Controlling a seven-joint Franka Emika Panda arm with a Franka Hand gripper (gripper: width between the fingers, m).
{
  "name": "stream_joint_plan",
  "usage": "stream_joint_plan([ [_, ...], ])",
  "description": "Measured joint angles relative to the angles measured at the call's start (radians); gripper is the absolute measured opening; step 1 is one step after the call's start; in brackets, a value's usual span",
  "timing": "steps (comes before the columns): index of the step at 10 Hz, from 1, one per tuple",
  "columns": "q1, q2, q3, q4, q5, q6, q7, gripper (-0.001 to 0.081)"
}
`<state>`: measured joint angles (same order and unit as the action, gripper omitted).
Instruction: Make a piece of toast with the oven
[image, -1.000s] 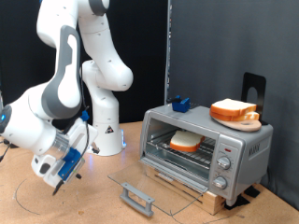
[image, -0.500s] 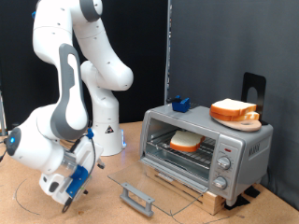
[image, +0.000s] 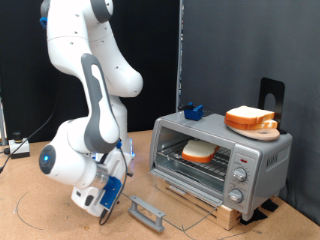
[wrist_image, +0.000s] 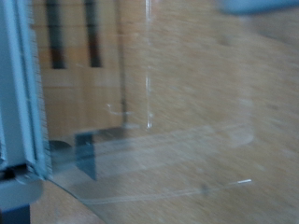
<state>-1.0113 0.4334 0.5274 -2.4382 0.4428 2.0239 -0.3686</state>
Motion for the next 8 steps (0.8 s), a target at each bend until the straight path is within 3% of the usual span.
stream_joint_plan([
  [6,-0.102,-0.152,0.020,-0.019,0.107,-0.315,-0.152,0.0808],
  [8,-0.107,-0.217,0.025,-0.023,0.117,-0.387,-0.156,0.0808],
])
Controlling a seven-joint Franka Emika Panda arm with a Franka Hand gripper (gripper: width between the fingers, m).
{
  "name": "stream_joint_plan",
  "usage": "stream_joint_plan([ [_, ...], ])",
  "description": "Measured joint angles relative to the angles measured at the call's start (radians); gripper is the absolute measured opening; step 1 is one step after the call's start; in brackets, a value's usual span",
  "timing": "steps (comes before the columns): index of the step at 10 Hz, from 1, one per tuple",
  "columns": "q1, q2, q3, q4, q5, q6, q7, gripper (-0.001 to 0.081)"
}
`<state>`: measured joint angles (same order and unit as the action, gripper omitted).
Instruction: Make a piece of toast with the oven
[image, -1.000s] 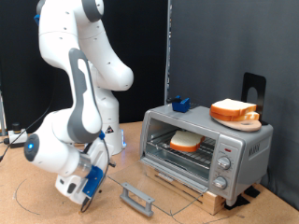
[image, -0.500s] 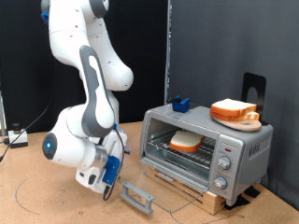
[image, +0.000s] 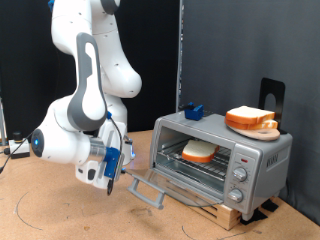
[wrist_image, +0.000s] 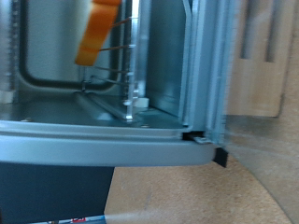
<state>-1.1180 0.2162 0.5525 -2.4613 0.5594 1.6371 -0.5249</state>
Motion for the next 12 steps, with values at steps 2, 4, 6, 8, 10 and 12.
stream_joint_plan([
  [2,0.002,-0.069,0.024,-0.021,0.009,-0.043,0.000,0.0808],
  [4,0.009,-0.139,0.053,-0.056,0.028,-0.072,-0.020,0.0808],
  [6,0.020,-0.207,0.078,-0.097,0.050,-0.109,-0.053,0.0808],
  [8,0.035,-0.279,0.094,-0.139,0.083,-0.156,-0.079,0.0808],
  [10,0.060,-0.362,0.103,-0.186,0.137,-0.199,-0.102,0.0808],
  [12,0.098,-0.456,0.106,-0.233,0.202,-0.238,-0.105,0.0808],
])
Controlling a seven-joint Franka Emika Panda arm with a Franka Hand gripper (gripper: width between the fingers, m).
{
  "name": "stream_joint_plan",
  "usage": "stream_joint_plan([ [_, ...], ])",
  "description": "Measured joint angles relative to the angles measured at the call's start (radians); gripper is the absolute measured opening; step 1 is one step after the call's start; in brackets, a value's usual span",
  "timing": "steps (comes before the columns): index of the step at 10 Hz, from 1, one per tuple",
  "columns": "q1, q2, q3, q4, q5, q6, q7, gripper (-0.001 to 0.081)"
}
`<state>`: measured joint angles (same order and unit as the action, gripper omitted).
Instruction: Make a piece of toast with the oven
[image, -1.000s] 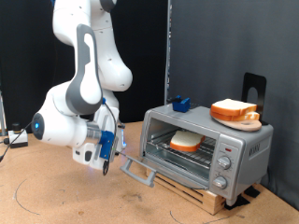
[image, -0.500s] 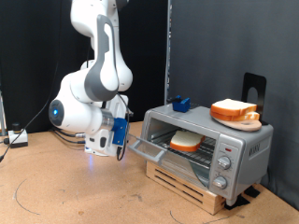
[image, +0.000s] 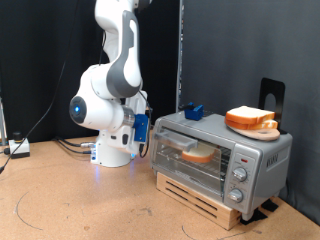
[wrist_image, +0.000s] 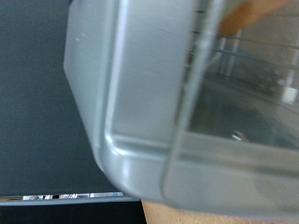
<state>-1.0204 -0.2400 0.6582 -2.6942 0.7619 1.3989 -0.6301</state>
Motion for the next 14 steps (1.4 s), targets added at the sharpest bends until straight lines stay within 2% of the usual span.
stream_joint_plan([
  [2,0.029,-0.080,0.005,-0.033,0.038,-0.014,0.006,0.0808],
  [3,0.030,-0.103,0.008,-0.040,0.043,-0.006,0.011,0.0808],
  [5,0.016,-0.103,0.010,-0.043,0.044,0.091,0.060,0.0808],
  [7,-0.028,-0.063,0.008,-0.025,0.042,0.178,0.123,0.0808],
  [8,-0.051,-0.010,0.007,-0.002,0.041,0.183,0.147,0.0808],
  [10,-0.051,-0.008,0.008,0.002,0.027,0.176,0.131,0.0808],
  [11,-0.060,0.009,0.005,0.021,0.002,0.168,0.129,0.0808],
  [14,-0.098,0.137,-0.006,0.136,-0.054,0.149,0.176,0.0808],
])
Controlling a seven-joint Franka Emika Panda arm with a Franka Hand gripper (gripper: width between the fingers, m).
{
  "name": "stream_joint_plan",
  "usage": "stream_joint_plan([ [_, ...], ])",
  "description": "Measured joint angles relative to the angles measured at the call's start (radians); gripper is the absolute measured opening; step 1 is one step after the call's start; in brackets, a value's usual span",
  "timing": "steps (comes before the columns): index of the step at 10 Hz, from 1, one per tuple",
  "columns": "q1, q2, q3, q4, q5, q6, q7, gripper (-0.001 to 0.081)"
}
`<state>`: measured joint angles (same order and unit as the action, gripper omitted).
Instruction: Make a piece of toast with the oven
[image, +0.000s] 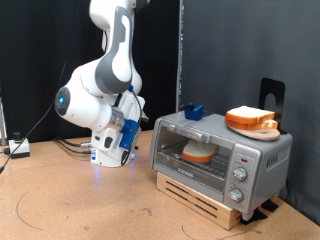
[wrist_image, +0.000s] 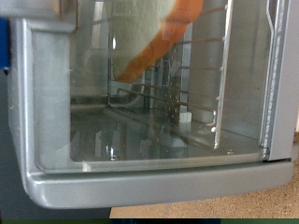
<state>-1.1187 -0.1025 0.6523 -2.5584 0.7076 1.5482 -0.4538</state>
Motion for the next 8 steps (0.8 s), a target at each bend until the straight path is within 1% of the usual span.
stream_joint_plan([
  [1,-0.008,0.047,-0.003,0.045,-0.029,-0.007,0.005,0.0808],
  [3,-0.011,0.137,-0.007,0.134,-0.091,-0.012,0.006,0.0808],
  [4,-0.011,0.175,-0.010,0.171,-0.092,0.000,0.031,0.0808],
  [5,-0.011,0.218,-0.012,0.199,-0.092,0.003,0.056,0.0808],
  [6,-0.011,0.218,-0.011,0.197,-0.094,0.000,0.052,0.0808],
  [7,-0.010,0.222,-0.009,0.202,-0.084,-0.022,0.051,0.0808],
  [8,-0.004,0.241,-0.002,0.225,-0.064,-0.058,0.064,0.0808],
])
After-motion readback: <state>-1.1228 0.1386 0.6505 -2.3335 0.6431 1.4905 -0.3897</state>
